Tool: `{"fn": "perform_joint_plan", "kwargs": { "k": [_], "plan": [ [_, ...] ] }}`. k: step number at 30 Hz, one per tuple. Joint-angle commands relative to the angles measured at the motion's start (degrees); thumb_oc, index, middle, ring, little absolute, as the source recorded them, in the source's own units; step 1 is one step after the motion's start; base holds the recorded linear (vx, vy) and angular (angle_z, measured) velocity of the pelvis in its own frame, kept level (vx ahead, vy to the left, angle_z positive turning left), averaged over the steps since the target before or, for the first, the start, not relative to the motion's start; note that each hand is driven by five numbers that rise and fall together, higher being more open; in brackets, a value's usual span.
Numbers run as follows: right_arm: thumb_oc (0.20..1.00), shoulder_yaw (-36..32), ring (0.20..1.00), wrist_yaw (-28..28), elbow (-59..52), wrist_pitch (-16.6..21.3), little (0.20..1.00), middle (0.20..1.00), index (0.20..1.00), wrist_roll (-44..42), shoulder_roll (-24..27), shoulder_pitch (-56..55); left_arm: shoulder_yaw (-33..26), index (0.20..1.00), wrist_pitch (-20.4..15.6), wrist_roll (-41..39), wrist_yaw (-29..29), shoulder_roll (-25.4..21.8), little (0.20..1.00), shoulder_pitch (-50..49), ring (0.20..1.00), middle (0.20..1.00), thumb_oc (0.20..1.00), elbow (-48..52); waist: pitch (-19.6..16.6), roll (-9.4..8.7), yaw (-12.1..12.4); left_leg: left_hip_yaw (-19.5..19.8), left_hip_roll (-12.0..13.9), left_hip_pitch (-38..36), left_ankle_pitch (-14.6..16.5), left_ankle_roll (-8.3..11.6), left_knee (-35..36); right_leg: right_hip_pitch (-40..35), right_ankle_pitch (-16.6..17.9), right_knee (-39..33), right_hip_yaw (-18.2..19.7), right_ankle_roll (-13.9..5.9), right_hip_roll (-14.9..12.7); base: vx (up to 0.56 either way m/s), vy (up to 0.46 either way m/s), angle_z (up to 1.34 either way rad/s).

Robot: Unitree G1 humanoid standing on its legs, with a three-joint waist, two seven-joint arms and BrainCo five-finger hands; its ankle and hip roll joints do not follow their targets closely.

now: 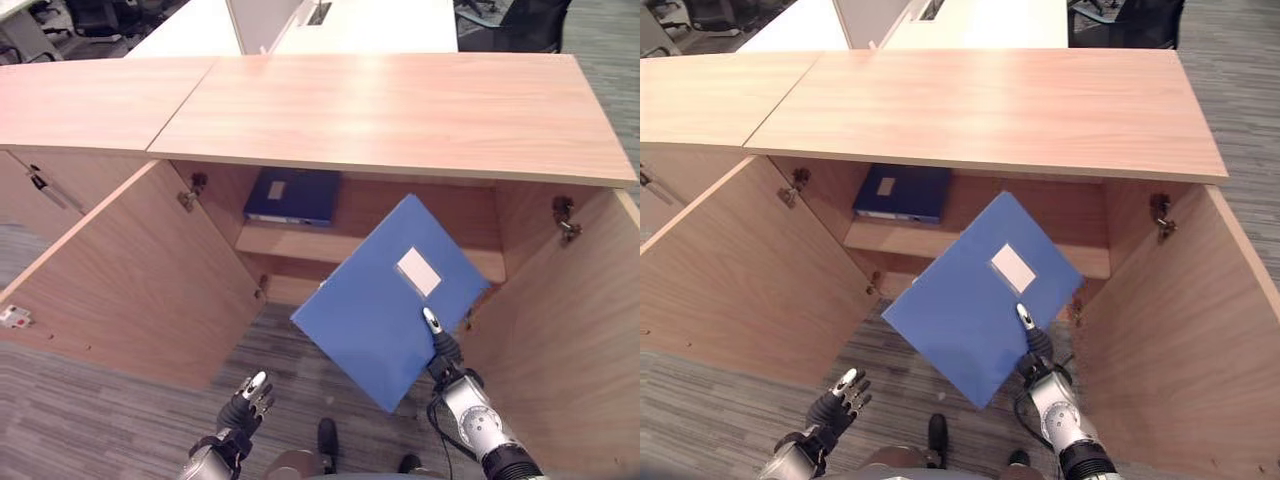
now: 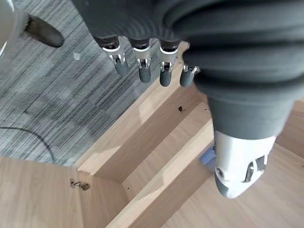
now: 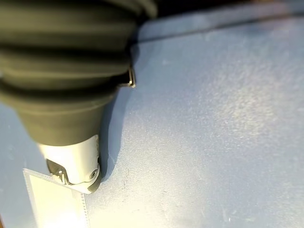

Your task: Put the empty folder in the office cabinet

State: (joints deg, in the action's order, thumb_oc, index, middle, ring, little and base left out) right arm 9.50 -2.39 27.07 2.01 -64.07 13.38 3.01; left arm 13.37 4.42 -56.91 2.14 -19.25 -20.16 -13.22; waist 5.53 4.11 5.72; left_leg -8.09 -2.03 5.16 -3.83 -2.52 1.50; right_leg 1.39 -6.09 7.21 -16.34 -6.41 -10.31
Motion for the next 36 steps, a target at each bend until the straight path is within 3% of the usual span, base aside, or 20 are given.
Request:
{"fn": "perform_joint_plan", "kwargs": {
  "k": [1, 3, 5, 6, 8, 10, 12, 13, 17, 18, 20, 21, 22, 25, 26, 27, 28, 32, 36],
  "plan": [
    [0.200, 1.0, 0.200, -1.6, -4.5, 2.5, 0.200, 0.200, 0.200, 0.8, -1.1, 1.4, 0.4, 1.000, -0.7, 2.2, 0.7, -5.0, 1.000, -3.0, 1.000, 1.000, 1.000, 4.9, -1.2, -1.60, 0.0, 2.2, -2.4, 0.5, 6.3, -0.54, -2.1, -2.3, 5.4, 6.0, 1.9, -4.53, -5.9, 0.09, 0.230, 0.05],
    [0.200, 1.3, 0.200, -1.6, -5.1, 2.4, 0.200, 0.200, 0.200, 0.9, -1.4, 1.0, 0.5, 1.000, -0.6, 2.4, 0.7, -5.2, 1.000, -3.0, 1.000, 1.000, 1.000, 4.7, -1.0, -1.37, -0.2, 2.4, -2.6, -0.2, 6.5, -0.88, -1.9, -1.7, 6.3, 8.1, 2.2, -4.19, -6.5, 0.09, 0.175, 0.05],
    [0.200, 2.0, 0.200, -2.0, -6.7, 2.5, 0.200, 0.200, 0.200, 1.8, -0.9, 0.3, 0.9, 1.000, -1.2, 2.9, 0.9, -6.3, 1.000, -2.8, 1.000, 1.000, 1.000, 5.4, -0.3, -0.31, -1.7, 3.0, -1.7, -1.0, 5.8, -1.11, -1.9, 1.9, 7.2, 9.5, 3.2, -2.04, -4.0, 0.03, 0.071, 0.02],
    [0.200, 2.0, 0.200, -2.0, -6.7, 2.5, 0.200, 0.200, 0.200, 1.8, -0.9, 0.3, 0.9, 1.000, -1.2, 2.9, 0.9, -6.3, 1.000, -2.8, 1.000, 1.000, 1.000, 5.4, -0.3, -0.29, -1.7, 3.0, -1.7, -1.0, 5.8, -1.10, -1.9, 1.9, 7.2, 9.4, 3.2, -2.02, -4.0, 0.00, 0.000, 0.11],
    [0.200, 1.9, 0.200, -2.1, -6.5, 3.0, 0.200, 0.200, 0.200, 1.6, -0.5, 0.9, 1.2, 1.000, -1.5, 3.5, 1.2, -6.7, 1.000, -2.2, 1.000, 1.000, 1.000, 5.3, 0.1, -0.31, -3.0, 3.7, -1.1, -2.1, 6.2, -0.55, -1.8, 5.2, 4.6, 6.0, 5.2, -1.33, 0.8, 0.14, -0.045, 0.14],
    [0.200, 2.0, 0.200, -1.8, -6.3, 3.2, 0.200, 0.200, 0.200, 1.0, -0.7, 1.1, 1.2, 1.000, -1.3, 3.9, 1.3, -6.5, 1.000, -2.0, 1.000, 1.000, 1.000, 5.0, 0.5, -0.81, -3.5, 4.0, -1.0, -3.1, 7.0, -0.35, -2.1, 7.1, 5.1, 4.2, 5.0, -1.25, 2.8, 0.15, -0.076, 0.04],
    [0.200, 2.2, 0.200, -1.7, -6.4, 3.2, 0.200, 0.200, 0.200, 0.9, -0.9, 1.2, 1.0, 1.000, -1.3, 3.7, 1.1, -6.0, 1.000, -2.1, 1.000, 1.000, 1.000, 4.7, 0.6, -1.25, -3.2, 3.9, -0.7, -4.7, 8.7, 0.06, -2.4, 7.4, 5.1, 3.0, 2.0, -1.68, 3.0, 0.21, -0.114, 0.15],
    [0.200, 1.9, 0.200, -1.4, -6.2, 3.1, 0.200, 0.200, 0.200, 0.8, -1.1, 0.5, 0.8, 1.000, -1.2, 4.0, 1.2, -5.5, 1.000, -2.4, 1.000, 1.000, 1.000, 4.2, 0.5, -2.25, -3.2, 3.3, -0.8, -5.3, 9.3, 0.39, -3.5, 5.7, 5.7, 0.6, -1.2, -1.20, 2.5, 0.17, -0.120, 0.08],
    [0.200, 2.1, 0.200, -1.2, -5.3, 3.5, 0.200, 0.200, 0.200, 1.1, -0.5, 0.3, 0.6, 1.000, -1.4, 3.6, 1.2, -4.6, 1.000, -3.4, 1.000, 1.000, 1.000, 4.0, 0.1, -3.02, -3.0, 3.2, 0.3, -5.8, 10.4, 1.57, -5.7, 3.6, 4.9, -0.6, -0.8, -0.30, 3.1, 0.16, -0.145, 0.08],
    [0.200, 2.4, 0.200, -0.9, -4.5, 3.6, 0.200, 0.200, 0.200, 1.3, -0.1, 0.9, 0.7, 1.000, -1.5, 3.5, 1.3, -4.4, 1.000, -3.7, 1.000, 1.000, 1.000, 3.8, 0.0, -3.25, -2.8, 2.8, 0.8, -5.4, 10.7, 2.22, -7.7, 2.7, 4.7, -1.3, -0.8, 0.22, 3.4, 0.15, -0.164, 0.15],
    [0.200, 2.3, 0.200, -0.3, -4.2, 3.8, 0.200, 0.200, 0.200, 1.5, 0.9, 2.1, 0.9, 1.000, -1.7, 3.4, 1.1, -4.4, 1.000, -4.1, 1.000, 1.000, 1.000, 3.8, 1.2, -3.60, -2.2, 3.1, 2.4, -0.8, 10.0, 3.93, -18.7, 1.3, 3.5, -1.3, 0.0, 1.05, 3.8, 0.09, -0.193, 0.10],
    [0.200, 2.5, 0.200, 0.2, -4.1, 4.2, 0.200, 0.200, 0.200, 1.2, 1.5, 3.3, 1.4, 1.000, -1.8, 3.1, 0.9, -4.3, 1.000, -3.7, 1.000, 1.000, 1.000, 3.7, 2.5, -3.66, -1.5, 4.1, 2.5, 4.0, 8.1, 4.56, -25.8, 1.5, 3.3, -1.2, -0.1, 1.99, 4.1, 0.00, -0.187, 0.12],
    [0.200, 2.6, 0.200, 0.5, -3.8, 4.4, 0.200, 0.200, 0.200, 1.1, 2.0, 4.0, 1.7, 1.000, -2.1, 2.8, 0.7, -4.2, 1.000, -3.8, 1.000, 1.000, 1.000, 3.6, 2.9, -3.85, -1.2, 4.3, 2.6, 6.2, 8.0, 4.45, -28.0, 1.5, 2.8, -1.4, -0.2, 2.44, 4.1, -0.03, -0.141, 0.00],
    [0.200, 1.9, 0.200, 1.4, -3.2, 4.3, 0.200, 0.200, 0.200, 1.2, 2.4, 4.6, 1.8, 1.000, -1.4, 2.2, 0.4, -3.3, 1.000, -3.8, 1.000, 1.000, 1.000, 3.6, 2.5, -4.65, -0.8, 3.0, 5.1, 7.9, 9.9, 3.92, -23.6, 0.5, 1.4, -2.0, 0.0, 2.22, 3.4, 0.10, -0.026, -0.08],
    [0.200, 1.6, 0.200, 2.0, -3.2, 4.2, 0.200, 0.200, 0.200, 1.5, 2.5, 4.4, 2.1, 1.000, -1.0, 2.3, 0.4, -3.0, 1.000, -4.2, 1.000, 1.000, 1.000, 3.5, 2.4, -4.84, -0.6, 3.6, 5.6, 8.2, 8.9, 4.12, -20.6, 0.0, 1.3, -2.4, 0.2, 1.99, 3.3, 0.17, 0.038, 0.11],
    [0.200, 1.5, 0.200, 2.4, -2.8, 4.2, 0.200, 0.200, 0.200, 1.8, 2.4, 4.2, 2.5, 1.000, -0.8, 2.5, 0.4, -2.8, 1.000, -4.7, 1.000, 1.000, 1.000, 3.4, 2.1, -4.66, -0.3, 4.4, 6.2, 8.1, 6.5, 4.73, -16.2, -0.5, 1.1, -2.8, 0.4, 1.79, 3.5, 0.23, 0.085, 0.03],
    [0.200, 1.8, 0.200, 3.4, -1.9, 4.1, 0.200, 0.200, 0.200, 2.6, 3.0, 4.7, 3.0, 1.000, -0.5, 2.6, 0.4, -3.1, 1.000, -4.9, 1.000, 1.000, 1.000, 3.4, 2.0, -3.98, 0.3, 6.0, 6.9, 8.7, 2.0, 6.01, -9.3, -1.3, 0.5, -2.8, 0.8, 1.59, 3.9, 0.18, 0.070, 0.00],
    [0.200, 2.5, 0.200, 4.0, -0.7, 3.0, 0.200, 0.200, 0.200, 4.2, 4.0, 5.9, 3.1, 1.000, -0.7, 2.6, 0.6, -3.5, 1.000, -5.1, 1.000, 1.000, 1.000, 3.9, 1.9, -3.28, 0.6, 6.3, 7.5, 8.1, 1.1, 6.44, -6.7, -1.7, -0.3, -2.1, 1.5, 1.34, 3.8, 0.12, 0.085, -0.24],
    [0.200, 4.9, 0.200, 6.0, -1.1, 2.6, 0.200, 0.200, 0.200, 6.9, 5.2, 11.0, 5.0, 1.000, -1.1, 2.9, 0.3, -6.7, 1.000, -4.2, 1.000, 1.000, 1.000, 5.0, 3.8, -1.77, 1.1, 5.7, 6.5, 11.4, 3.1, 5.63, -10.6, 3.3, -1.4, 3.0, 3.1, 1.47, 1.5, -0.03, 0.152, -0.43]
  ]
}}
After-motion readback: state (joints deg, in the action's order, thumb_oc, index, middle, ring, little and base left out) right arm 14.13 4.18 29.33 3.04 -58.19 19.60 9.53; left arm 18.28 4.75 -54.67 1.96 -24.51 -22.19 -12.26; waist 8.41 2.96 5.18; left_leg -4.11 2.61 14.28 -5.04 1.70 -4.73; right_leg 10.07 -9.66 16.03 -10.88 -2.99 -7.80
